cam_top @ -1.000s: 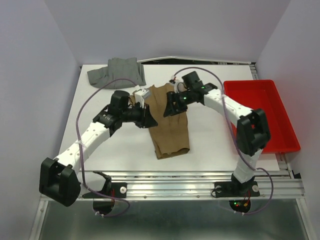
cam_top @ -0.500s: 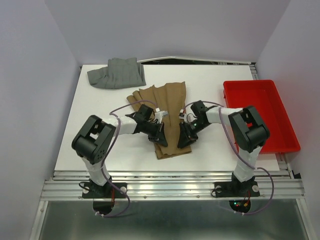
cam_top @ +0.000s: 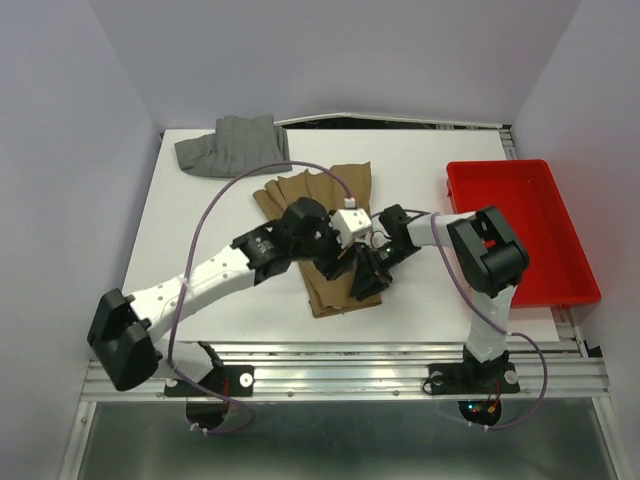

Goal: Fold and stack the skirts
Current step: Fold the skirt

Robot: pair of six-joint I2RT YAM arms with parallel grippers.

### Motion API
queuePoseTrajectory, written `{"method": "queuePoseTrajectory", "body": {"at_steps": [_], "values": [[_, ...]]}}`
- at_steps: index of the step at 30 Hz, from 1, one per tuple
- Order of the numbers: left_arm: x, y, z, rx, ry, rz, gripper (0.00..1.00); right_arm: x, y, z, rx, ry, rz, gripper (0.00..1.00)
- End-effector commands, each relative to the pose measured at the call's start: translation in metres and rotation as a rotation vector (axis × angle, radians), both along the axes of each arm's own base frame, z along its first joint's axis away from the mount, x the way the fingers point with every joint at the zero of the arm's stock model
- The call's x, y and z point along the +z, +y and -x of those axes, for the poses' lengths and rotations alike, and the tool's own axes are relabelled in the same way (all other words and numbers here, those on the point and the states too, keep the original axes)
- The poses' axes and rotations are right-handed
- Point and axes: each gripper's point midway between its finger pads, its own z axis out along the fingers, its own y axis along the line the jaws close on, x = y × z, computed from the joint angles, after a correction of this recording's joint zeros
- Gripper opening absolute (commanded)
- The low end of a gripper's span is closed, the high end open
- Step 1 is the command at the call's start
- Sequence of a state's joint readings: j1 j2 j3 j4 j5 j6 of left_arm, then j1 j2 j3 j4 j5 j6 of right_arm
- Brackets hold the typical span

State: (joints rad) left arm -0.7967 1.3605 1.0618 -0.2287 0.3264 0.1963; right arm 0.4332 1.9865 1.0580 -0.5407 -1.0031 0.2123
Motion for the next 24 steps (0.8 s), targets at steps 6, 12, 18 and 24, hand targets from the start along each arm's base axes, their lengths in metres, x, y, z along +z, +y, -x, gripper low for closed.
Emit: {"method": "queuePoseTrajectory", "body": {"at_steps": [6,12,18,24], "values": [[-0.052,0.017,0.049,-0.127,-0.351,-0.448,0.80,0.075,0.027,-0.059,-0.067,-0.249,-0.103,0.55],[-0.069,0.005,0.054,-0.153,-0.441,-0.495,0.80,0.095,0.030,-0.083,-0.108,-0.323,-0.091,0.55],[-0.096,-0.004,0.057,-0.191,-0.430,-0.535,0.79,0.065,0.033,-0.113,-0.106,-0.375,-0.022,0.53],[-0.120,-0.012,0.063,-0.248,-0.391,-0.561,0.78,0.026,0.032,-0.119,-0.089,-0.337,0.031,0.48]]}}
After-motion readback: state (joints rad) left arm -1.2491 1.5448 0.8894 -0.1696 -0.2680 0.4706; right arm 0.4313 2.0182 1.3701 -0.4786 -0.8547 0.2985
